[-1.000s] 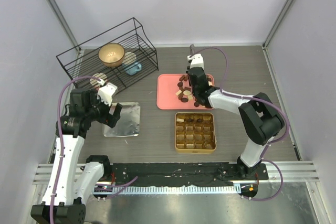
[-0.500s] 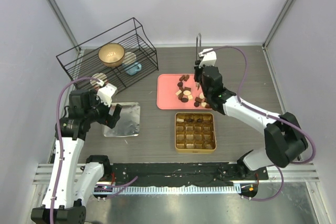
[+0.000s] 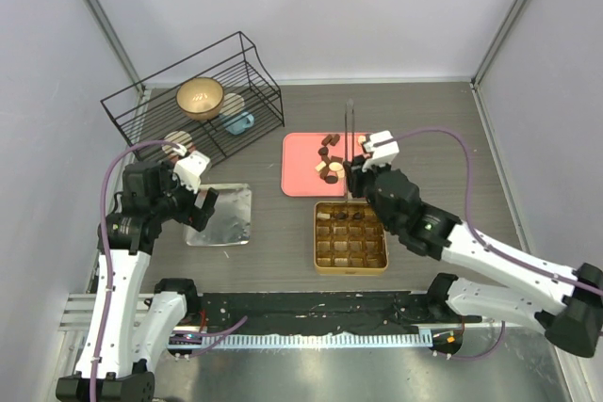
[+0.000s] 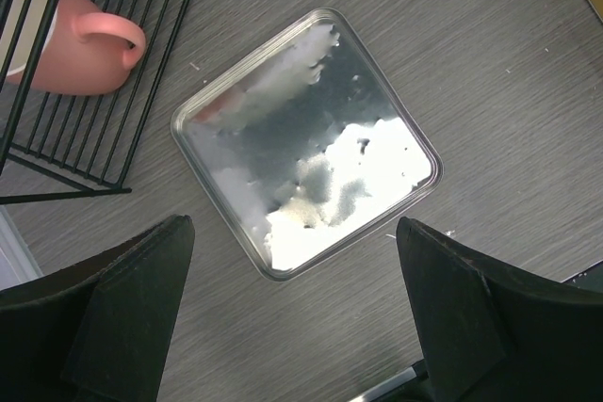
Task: Pack the chocolate
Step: Place the fake chocolate in the packing box.
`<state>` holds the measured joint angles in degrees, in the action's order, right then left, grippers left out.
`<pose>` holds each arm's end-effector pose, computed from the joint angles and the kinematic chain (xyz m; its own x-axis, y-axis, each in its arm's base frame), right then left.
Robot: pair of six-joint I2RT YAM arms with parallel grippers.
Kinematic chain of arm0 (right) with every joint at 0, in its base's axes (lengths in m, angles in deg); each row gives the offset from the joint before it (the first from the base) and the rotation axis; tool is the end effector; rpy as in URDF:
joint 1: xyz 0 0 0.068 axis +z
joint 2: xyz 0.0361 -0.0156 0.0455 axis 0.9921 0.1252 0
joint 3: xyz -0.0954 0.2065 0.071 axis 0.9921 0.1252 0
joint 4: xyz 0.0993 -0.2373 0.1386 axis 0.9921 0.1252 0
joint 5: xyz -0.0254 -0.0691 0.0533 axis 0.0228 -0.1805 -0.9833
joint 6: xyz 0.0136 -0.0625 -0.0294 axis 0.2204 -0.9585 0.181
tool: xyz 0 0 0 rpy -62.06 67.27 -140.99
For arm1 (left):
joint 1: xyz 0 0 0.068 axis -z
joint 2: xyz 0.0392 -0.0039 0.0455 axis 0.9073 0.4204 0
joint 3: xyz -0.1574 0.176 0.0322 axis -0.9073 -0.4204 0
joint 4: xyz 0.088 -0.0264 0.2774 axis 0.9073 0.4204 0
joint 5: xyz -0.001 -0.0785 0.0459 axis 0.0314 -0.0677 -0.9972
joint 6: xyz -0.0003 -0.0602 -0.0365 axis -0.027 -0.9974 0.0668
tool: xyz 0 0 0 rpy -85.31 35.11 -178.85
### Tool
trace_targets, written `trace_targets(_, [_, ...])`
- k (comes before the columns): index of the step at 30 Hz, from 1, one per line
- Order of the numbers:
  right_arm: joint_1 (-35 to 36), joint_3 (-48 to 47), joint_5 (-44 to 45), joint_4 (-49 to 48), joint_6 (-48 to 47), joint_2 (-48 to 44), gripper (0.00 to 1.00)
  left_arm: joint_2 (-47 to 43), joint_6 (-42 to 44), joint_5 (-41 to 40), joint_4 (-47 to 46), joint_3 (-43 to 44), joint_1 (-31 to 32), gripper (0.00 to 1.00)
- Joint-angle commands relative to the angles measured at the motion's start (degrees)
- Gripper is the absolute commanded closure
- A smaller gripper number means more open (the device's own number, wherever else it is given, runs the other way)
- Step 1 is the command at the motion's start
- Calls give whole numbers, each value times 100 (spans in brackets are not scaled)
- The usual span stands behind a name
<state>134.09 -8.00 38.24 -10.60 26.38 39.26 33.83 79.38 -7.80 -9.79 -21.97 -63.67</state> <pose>0.2127 0.2158 0.2739 -0.1501 -0.0203 -0.9885 -0.3097 0.9504 0.0275 0.2095 -0.0238 0.2859 -0.5131 0.3788 -0.7702 0.4980 0.8622 0.0923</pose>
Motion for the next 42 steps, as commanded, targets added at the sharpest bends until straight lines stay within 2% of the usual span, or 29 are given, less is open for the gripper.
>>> trace_targets(1, [372,59,1029,1371,870,-658,82,-64,88,140,-11,-7,-24,7])
trace_targets(6, [654,-20,1505,2366,1555,-834,82,-100,79,254,50,-16,-24,7])
trace_targets(11, [760,138,2049,2500,1741,-957,82,-126,114,281,129,11,-24,7])
trace_targets(27, [751,921,2288,585,941,-878,79,-170,149,255,261,64,-33,7])
trace_targets(31, [751,1009,2393,443,818,-773,73,-144,140,255,261,81,-24,7])
trace_targets(38, [742,1158,2429,-225,537,-650,67,-135,140,246,252,46,-24,6])
trace_targets(42, [725,1193,2446,-348,475,-597,59,-152,132,237,279,63,-24,5])
